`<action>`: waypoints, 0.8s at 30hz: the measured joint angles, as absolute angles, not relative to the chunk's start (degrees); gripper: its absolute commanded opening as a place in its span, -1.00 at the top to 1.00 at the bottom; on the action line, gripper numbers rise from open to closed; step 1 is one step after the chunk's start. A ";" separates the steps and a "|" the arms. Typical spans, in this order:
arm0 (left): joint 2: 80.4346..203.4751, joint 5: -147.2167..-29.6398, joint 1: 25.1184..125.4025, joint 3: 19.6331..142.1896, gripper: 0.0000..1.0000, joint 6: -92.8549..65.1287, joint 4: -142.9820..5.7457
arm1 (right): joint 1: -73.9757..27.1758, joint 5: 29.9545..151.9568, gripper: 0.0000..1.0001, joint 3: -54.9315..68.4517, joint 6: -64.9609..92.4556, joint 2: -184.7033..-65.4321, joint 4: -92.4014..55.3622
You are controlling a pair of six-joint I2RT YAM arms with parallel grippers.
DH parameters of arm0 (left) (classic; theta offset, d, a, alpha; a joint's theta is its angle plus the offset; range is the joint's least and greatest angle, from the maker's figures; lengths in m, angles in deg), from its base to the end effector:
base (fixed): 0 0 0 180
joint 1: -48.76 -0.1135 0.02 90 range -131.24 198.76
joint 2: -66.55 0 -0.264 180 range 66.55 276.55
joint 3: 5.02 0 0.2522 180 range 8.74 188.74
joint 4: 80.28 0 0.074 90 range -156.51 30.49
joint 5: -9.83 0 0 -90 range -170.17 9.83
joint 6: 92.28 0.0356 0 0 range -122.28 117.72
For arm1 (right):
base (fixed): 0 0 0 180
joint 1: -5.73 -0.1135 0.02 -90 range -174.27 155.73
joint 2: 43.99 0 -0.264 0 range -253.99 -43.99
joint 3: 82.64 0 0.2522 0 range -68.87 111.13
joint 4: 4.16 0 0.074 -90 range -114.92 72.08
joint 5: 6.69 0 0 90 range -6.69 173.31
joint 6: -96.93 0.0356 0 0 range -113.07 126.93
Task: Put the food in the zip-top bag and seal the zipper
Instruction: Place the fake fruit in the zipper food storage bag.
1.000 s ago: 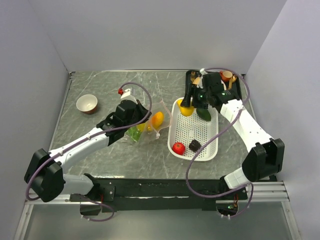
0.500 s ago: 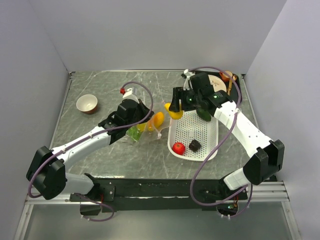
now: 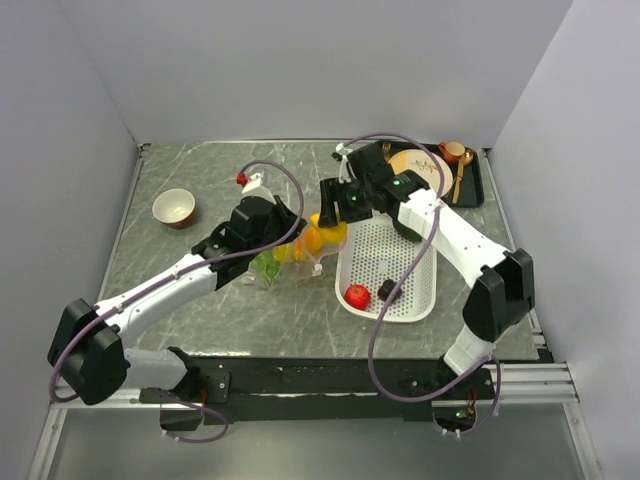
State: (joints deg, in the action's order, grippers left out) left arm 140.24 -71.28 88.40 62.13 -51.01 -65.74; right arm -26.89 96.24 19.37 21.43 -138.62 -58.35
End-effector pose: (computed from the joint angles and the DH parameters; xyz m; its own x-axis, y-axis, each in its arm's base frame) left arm 0.2332 -0.1861 0.2989 -0.5730 -0.4896 -0.6572 0.1343 0.7350 -0.6646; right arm 0.3038 0.2039 0.3298 -0.7584 -0.1956 -0.6218 -0.4798 0.8132 0.3293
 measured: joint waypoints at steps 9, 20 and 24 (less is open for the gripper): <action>136.72 -68.88 88.40 62.11 0.98 -50.99 -64.45 | -28.18 99.15 -0.24 24.62 23.73 -143.99 -57.71; 130.84 -64.79 88.44 60.79 0.95 -51.08 -62.04 | -28.97 104.61 -0.76 24.25 24.01 -143.73 -54.33; 128.50 -62.65 88.44 59.44 0.92 -51.23 -61.72 | -28.88 104.59 -0.79 20.55 23.99 -139.43 -53.52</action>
